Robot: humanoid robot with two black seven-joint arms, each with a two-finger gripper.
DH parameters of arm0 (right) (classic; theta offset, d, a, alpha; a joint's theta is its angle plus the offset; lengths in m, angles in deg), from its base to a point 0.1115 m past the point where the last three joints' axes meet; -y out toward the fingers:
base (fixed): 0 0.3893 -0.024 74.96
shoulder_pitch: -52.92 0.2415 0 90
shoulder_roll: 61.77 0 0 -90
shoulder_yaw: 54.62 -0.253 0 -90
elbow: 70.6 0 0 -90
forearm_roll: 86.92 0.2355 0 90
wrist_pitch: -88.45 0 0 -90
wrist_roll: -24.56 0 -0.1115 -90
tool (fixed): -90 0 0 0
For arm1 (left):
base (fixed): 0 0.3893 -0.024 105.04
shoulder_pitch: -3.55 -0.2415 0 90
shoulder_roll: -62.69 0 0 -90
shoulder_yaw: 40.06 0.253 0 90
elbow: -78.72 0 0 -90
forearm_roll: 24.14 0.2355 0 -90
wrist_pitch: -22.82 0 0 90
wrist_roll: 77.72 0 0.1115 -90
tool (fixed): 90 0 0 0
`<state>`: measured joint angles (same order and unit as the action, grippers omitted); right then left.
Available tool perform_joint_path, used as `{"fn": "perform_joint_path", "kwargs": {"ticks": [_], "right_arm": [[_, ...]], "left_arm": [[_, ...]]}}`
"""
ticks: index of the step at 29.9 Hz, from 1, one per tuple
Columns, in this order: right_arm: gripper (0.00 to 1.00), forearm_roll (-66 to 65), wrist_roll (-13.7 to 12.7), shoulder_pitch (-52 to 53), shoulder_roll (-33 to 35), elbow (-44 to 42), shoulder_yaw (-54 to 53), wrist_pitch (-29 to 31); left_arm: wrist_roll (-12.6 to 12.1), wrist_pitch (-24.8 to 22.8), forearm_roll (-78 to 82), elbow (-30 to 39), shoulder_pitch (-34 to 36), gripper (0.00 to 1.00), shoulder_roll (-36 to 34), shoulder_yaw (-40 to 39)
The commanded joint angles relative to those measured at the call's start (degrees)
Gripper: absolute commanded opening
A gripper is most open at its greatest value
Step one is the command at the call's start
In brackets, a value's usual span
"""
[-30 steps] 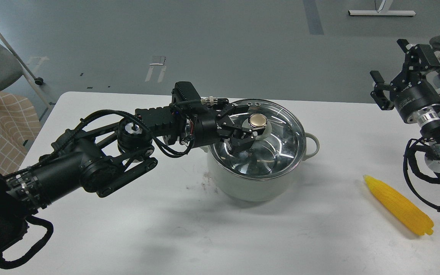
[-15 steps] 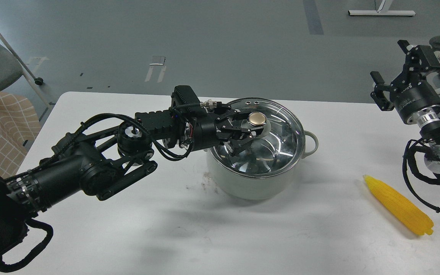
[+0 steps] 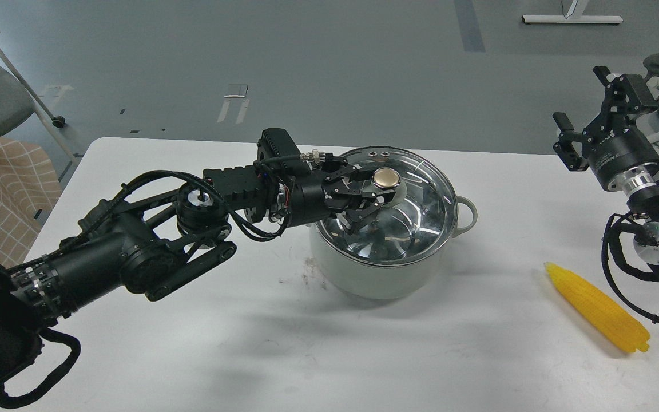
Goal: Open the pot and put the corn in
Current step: 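Close the left gripper on the glass lid's knob, then lift the glass lid off the pot and move it aside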
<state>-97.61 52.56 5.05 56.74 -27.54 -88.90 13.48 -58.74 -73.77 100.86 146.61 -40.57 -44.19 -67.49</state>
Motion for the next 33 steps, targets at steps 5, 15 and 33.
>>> {"fn": "perform_joint_path", "kwargs": {"ticks": [5,15,33], "right_arm": [[1.00,0.06,0.00,0.05,0.14,0.00,-0.08,0.00],[1.00,0.06,0.00,-0.04,0.49,0.09,-0.17,0.00],[1.00,-0.03,0.00,-0.39,0.50,0.53,-0.52,0.00]], "left_arm": [[0.09,0.00,0.00,0.75,0.35,0.15,-0.52,-0.35],[0.18,-0.52,0.00,8.56,4.92,0.15,-9.90,-1.31],[8.00,12.65,-8.54,18.77,-14.66,0.15,-47.90,-7.11]]}}
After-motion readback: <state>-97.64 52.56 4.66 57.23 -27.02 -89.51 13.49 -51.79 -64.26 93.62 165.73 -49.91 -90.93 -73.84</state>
